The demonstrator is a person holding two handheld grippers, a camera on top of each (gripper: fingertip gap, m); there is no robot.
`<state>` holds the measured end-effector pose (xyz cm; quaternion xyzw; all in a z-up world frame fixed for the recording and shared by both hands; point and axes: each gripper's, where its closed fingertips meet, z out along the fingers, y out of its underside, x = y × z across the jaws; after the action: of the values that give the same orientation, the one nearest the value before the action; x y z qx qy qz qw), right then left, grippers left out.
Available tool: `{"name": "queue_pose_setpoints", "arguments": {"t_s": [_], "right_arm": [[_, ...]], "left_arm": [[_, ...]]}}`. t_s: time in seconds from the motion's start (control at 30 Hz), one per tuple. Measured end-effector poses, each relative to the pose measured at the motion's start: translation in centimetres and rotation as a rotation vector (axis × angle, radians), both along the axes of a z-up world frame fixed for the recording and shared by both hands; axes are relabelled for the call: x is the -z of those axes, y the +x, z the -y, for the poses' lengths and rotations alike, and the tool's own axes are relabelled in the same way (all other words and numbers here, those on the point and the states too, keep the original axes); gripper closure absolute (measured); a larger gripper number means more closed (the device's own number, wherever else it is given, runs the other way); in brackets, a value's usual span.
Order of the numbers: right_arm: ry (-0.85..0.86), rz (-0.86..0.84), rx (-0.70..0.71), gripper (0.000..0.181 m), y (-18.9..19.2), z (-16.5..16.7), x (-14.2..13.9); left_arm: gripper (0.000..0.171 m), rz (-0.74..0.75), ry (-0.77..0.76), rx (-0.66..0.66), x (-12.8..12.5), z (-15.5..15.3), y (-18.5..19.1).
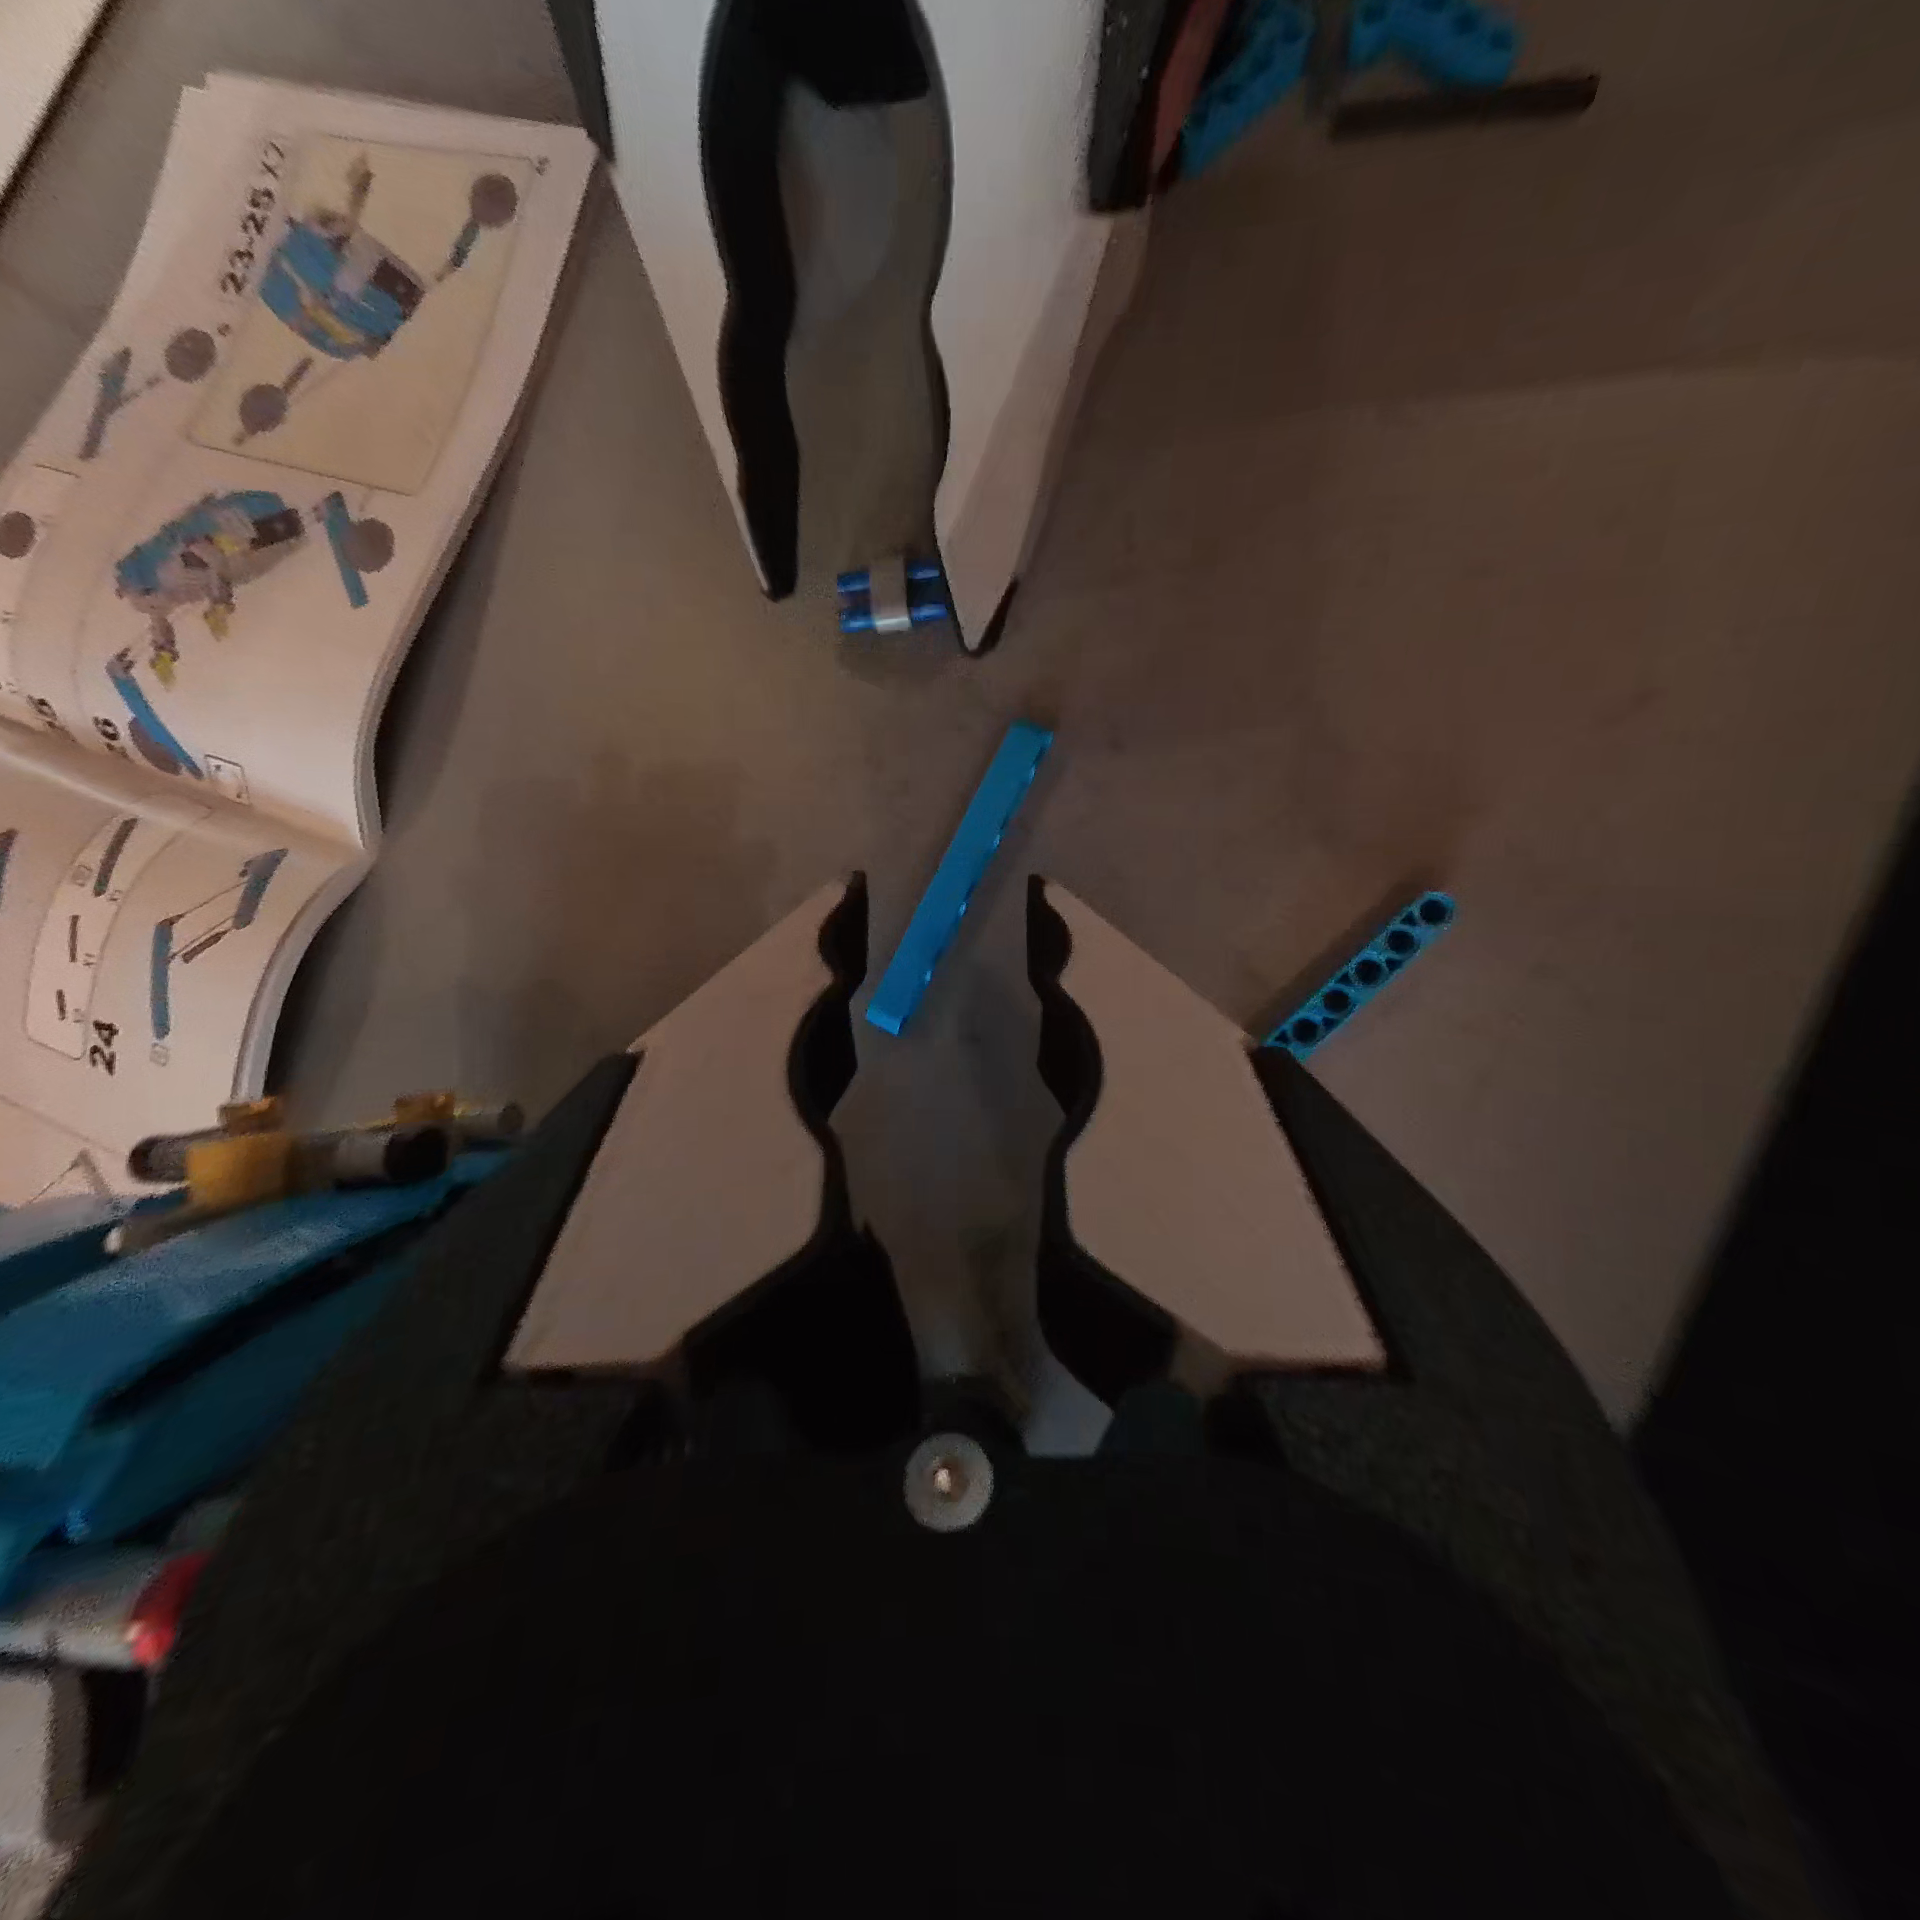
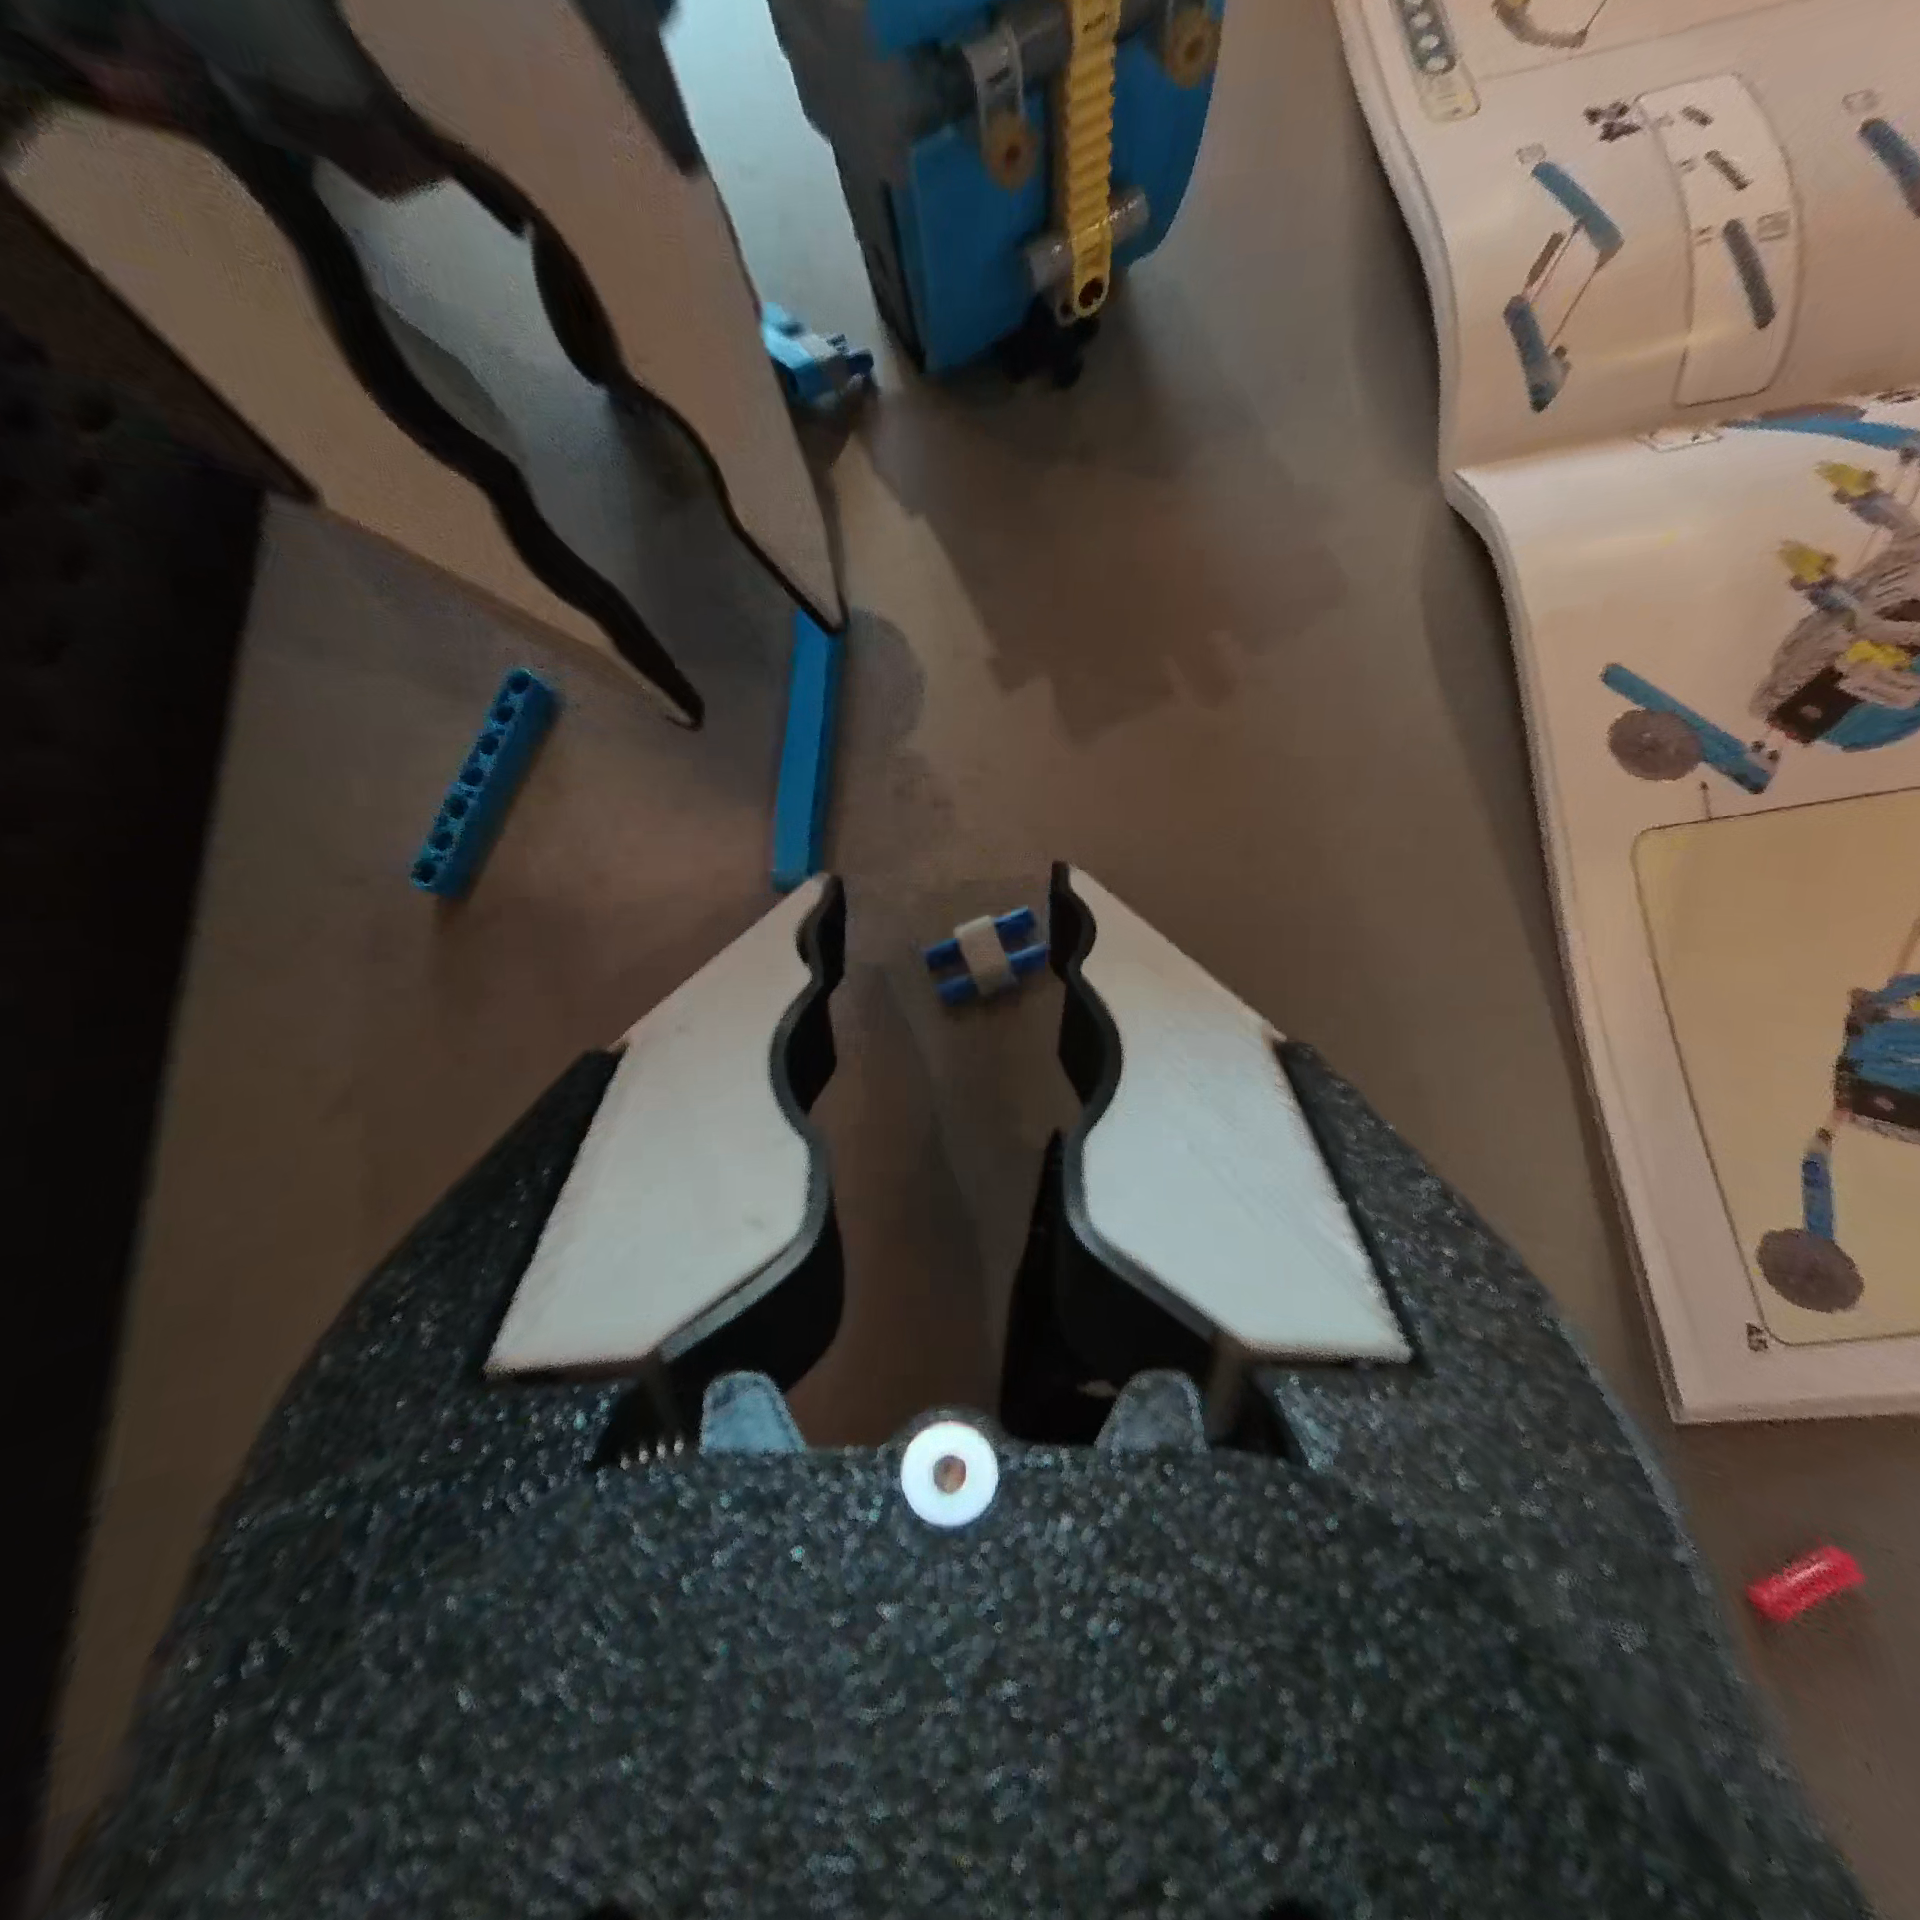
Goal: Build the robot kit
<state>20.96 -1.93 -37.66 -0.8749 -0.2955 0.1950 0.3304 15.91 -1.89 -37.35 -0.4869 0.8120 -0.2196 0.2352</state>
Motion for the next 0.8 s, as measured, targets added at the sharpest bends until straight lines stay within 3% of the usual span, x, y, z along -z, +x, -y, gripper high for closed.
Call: {"name": "queue_pose_setpoints", "arguments": {"t_s": [0.17, 0.33, 0.5, 0.63, 0.8], "right_arm": [[-0.035, 0.06, 0.043, 0.128, 0.5, 1.0, 0.7], [-0.001, 0.146, 0.062, 0.136, 1.4, 2.6, 1.4], [-0.052, 0.055, 0.042, 0.146, 0.6, 2.5, 1.3], [-0.072, 0.004, 0.011, 0.14, -0.6, 2.8, 1.2], [-0.023, 0.014, 0.048, 0.138, 0.7, 2.3, 0.2]], "left_arm": [[0.143, -0.052, -0.004, 0.011, 0.8, 0.3, 0.5], [0.149, -0.102, -0.004, -0.03, 1.7, -0.4, 0.7], [0.162, -0.146, -0.073, -0.032, 1.9, 0.4, 0.8], [0.163, -0.157, -0.098, -0.07, 1.9, 0.5, 0.9], [0.159, -0.157, -0.135, -0.074, 1.5, 0.8, 0.3]]}}
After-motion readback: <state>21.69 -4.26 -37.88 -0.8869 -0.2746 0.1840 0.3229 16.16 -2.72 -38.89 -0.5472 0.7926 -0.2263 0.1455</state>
